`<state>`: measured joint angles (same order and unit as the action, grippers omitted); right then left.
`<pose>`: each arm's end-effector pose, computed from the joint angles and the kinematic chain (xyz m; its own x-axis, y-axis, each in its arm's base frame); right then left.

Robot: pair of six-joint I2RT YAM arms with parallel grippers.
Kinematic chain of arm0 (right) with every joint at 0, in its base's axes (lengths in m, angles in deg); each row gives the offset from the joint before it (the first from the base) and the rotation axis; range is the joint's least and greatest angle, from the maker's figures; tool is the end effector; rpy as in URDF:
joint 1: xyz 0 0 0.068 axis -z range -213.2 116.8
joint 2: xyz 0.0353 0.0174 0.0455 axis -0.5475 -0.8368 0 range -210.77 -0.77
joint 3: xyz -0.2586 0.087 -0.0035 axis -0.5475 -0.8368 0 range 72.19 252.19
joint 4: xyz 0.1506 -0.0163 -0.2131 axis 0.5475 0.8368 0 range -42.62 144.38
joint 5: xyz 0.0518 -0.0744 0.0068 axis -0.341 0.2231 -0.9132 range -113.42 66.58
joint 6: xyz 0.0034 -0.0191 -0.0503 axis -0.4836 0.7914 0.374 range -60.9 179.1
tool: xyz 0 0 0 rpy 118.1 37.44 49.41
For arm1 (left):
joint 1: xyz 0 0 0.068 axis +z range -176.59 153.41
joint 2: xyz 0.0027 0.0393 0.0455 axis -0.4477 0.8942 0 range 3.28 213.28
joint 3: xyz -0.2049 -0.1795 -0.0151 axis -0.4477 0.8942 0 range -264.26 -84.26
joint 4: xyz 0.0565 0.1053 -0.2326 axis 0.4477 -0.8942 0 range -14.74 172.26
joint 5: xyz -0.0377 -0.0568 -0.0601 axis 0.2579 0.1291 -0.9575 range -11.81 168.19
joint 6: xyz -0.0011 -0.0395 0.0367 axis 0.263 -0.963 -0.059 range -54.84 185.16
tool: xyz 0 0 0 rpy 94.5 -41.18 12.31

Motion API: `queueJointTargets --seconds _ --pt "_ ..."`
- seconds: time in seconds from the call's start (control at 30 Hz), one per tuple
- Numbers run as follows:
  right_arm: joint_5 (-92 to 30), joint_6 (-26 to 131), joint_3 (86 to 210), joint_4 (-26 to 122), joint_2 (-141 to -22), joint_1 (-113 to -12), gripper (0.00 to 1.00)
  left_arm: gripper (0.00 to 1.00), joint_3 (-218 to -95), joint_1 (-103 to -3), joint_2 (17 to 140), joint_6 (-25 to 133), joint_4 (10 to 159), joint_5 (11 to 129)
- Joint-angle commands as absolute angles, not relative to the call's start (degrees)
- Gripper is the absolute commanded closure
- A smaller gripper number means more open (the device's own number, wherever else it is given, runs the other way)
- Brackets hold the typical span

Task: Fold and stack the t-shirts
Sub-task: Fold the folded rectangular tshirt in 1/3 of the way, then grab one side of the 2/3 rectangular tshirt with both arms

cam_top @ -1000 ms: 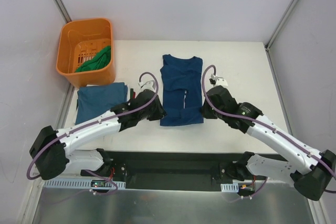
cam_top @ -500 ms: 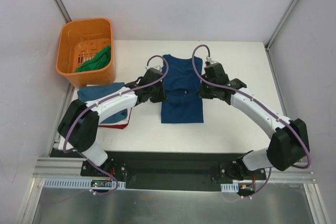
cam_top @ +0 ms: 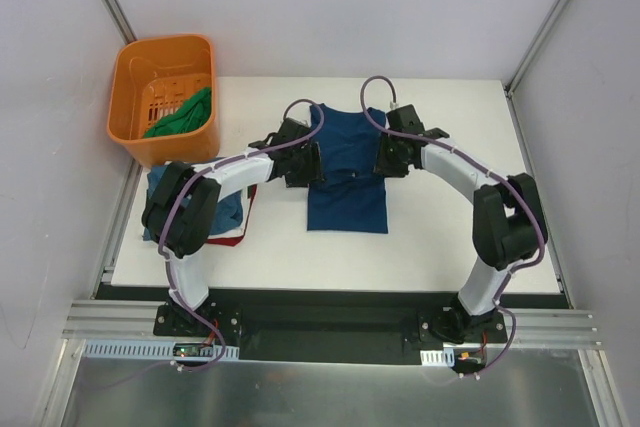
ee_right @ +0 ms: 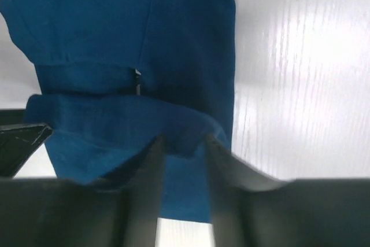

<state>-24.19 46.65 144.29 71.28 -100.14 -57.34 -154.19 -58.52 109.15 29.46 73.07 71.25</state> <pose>0.3438 0.1547 0.2297 -0.7841 -0.1152 -0.6099 -0.2536 0.9563 0.1454 0.3397 -0.2166 0.1947 -0.8370 -0.1610 -0.5230 0.1341 0.8662 -0.4813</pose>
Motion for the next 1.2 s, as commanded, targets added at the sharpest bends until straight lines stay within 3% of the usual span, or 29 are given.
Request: queueJointTargets --seconds 0.0,0.1,0.4,0.6,0.83,1.0,1.03,1.17 --pt "-29.21 47.23 149.88 72.42 -103.24 -55.79 0.36 0.27 -156.77 -57.62 107.36 31.59 73.64 68.79" --pt "-30.10 46.88 148.23 72.43 -100.45 -55.79 0.03 0.01 -154.67 -57.62 103.76 30.89 73.64 67.56" --pt "-32.56 45.31 133.82 69.00 -85.59 -62.27 0.03 0.01 -136.22 -58.76 83.75 25.00 75.40 68.78" --pt "-26.41 38.11 119.06 66.19 -73.03 -64.49 0.03 0.01 -122.51 -60.25 69.76 20.96 75.49 68.70" --pt "-21.56 35.37 107.88 64.87 -62.03 -63.87 0.03 0.01 -114.32 -60.96 66.03 17.44 80.04 67.39" --pt "-24.72 34.40 106.47 63.56 -65.10 -61.86 0.03 0.15 -117.12 -60.96 75.32 18.14 83.75 66.33" --pt "-25.95 34.31 106.38 63.20 -65.54 -61.59 0.03 0.23 -118.61 -60.87 76.92 18.32 84.10 66.15" --pt "-26.58 34.05 106.82 62.05 -67.21 -60.97 0.01 0.37 -122.05 -60.87 85.09 18.76 86.21 63.43"
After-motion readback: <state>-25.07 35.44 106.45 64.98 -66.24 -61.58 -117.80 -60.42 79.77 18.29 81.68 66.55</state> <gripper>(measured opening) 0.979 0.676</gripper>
